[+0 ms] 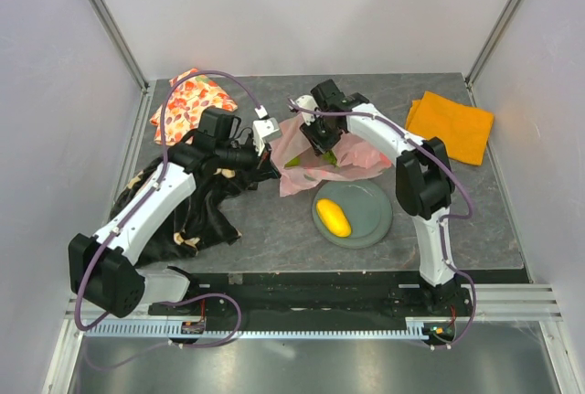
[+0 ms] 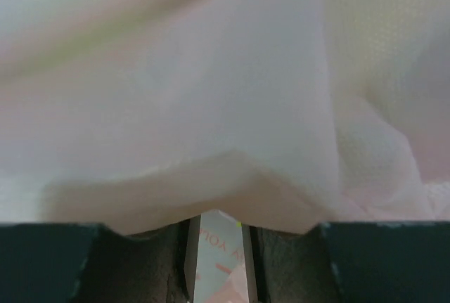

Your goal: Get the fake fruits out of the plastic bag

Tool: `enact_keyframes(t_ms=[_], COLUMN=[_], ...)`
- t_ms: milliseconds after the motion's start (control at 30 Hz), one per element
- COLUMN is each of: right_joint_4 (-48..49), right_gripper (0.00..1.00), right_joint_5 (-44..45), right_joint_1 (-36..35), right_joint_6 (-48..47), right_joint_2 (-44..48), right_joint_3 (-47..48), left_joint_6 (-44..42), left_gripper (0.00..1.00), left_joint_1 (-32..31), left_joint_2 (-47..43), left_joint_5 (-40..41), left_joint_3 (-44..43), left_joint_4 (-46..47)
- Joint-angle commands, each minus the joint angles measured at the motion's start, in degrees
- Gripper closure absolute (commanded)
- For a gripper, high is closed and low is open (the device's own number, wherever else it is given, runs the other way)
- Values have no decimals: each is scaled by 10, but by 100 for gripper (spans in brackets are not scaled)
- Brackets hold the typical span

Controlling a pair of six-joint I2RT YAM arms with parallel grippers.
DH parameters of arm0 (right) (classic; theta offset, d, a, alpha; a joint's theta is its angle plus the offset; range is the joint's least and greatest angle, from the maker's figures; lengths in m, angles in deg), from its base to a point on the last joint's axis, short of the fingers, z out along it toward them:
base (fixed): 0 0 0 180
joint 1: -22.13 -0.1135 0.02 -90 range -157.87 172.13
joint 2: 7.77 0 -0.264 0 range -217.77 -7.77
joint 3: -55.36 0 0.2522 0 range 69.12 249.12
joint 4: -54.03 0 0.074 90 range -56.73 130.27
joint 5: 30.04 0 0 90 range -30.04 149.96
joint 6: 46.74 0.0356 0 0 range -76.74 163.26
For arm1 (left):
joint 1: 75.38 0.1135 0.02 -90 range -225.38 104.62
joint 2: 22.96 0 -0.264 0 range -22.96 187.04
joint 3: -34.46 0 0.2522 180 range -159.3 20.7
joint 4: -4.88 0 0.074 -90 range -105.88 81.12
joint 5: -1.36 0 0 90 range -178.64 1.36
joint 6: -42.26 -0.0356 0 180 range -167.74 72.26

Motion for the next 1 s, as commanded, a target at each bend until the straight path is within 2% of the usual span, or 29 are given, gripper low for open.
enact_keyframes(t_ms=[0, 67, 133, 333, 500, 633, 800, 967], right_joint_4=[13, 20, 29, 44, 49, 50, 55, 26], right_gripper=[64, 62, 56, 50, 41, 42, 65, 90], right_joint_5=[27, 41, 69, 120, 152, 165, 159, 138], right_joint_1=[-2, -2, -1, -2, -3, -3, -3, -3], right_joint_6=[30, 34, 41, 40, 34, 23, 19, 5], right_joint_2=[-10, -14, -18, -34, -77, -102, -96, -45], right_joint_3=[47, 55, 60, 72, 100, 112, 115, 111], left_joint_6=[-12, -12, -11, -10, -7, -7, -6, -1], left_gripper=[98, 98, 98, 98, 98, 98, 98, 98], left_joint_1=[4, 5, 5, 5, 4, 4, 5, 4], left_joint_2=[3, 5, 5, 12, 21, 25, 26, 30], left_joint_5=[-13, -14, -14, -15, -20, -19, -17, -19], left_joint_3=[-24, -24, -24, -26, -31, -38, -43, -45], left_joint_4=[16, 16, 16, 16, 18, 20, 19, 27])
